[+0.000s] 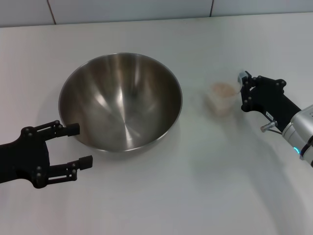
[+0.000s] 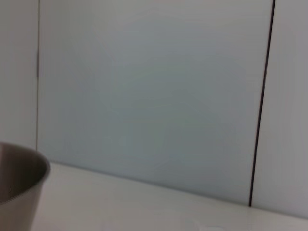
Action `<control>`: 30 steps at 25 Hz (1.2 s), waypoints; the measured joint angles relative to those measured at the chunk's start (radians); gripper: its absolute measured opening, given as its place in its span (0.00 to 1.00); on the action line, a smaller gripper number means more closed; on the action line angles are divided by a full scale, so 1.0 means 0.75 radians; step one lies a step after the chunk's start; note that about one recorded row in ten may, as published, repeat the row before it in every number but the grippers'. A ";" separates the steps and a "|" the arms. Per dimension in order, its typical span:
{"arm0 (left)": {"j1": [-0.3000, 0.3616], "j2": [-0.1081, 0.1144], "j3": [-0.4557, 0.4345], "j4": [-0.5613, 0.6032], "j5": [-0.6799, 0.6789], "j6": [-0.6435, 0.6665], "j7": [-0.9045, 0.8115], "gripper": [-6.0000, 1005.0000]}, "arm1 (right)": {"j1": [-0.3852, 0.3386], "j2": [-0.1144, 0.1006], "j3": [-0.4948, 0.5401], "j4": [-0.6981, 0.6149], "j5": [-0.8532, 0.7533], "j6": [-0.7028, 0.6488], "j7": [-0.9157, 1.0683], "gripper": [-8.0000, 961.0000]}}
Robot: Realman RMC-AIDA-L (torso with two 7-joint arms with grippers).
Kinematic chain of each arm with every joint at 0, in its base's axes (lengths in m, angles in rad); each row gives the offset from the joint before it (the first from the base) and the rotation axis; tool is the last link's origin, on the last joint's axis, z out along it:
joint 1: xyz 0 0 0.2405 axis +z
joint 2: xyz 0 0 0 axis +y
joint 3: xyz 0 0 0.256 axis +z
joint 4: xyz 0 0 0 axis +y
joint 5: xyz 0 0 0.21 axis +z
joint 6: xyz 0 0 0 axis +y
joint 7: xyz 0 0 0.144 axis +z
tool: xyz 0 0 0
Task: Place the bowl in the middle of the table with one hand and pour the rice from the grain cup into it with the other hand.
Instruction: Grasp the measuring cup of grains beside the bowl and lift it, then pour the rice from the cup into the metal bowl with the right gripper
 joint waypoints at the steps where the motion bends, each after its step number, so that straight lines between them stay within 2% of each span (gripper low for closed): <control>1: 0.000 0.000 0.000 0.000 0.000 0.000 0.000 0.81 | -0.002 0.000 0.000 0.002 0.000 -0.016 0.000 0.02; 7: 0.001 0.000 0.000 -0.002 0.000 0.000 0.000 0.81 | -0.014 -0.007 0.000 0.030 0.000 -0.122 0.000 0.02; 17: 0.002 0.000 0.000 0.001 0.000 0.000 0.000 0.81 | 0.007 -0.010 -0.014 0.065 -0.019 -0.184 0.000 0.02; 30: 0.007 0.002 0.000 -0.004 0.000 0.000 0.010 0.81 | 0.096 -0.010 -0.021 0.076 -0.094 -0.204 -0.005 0.02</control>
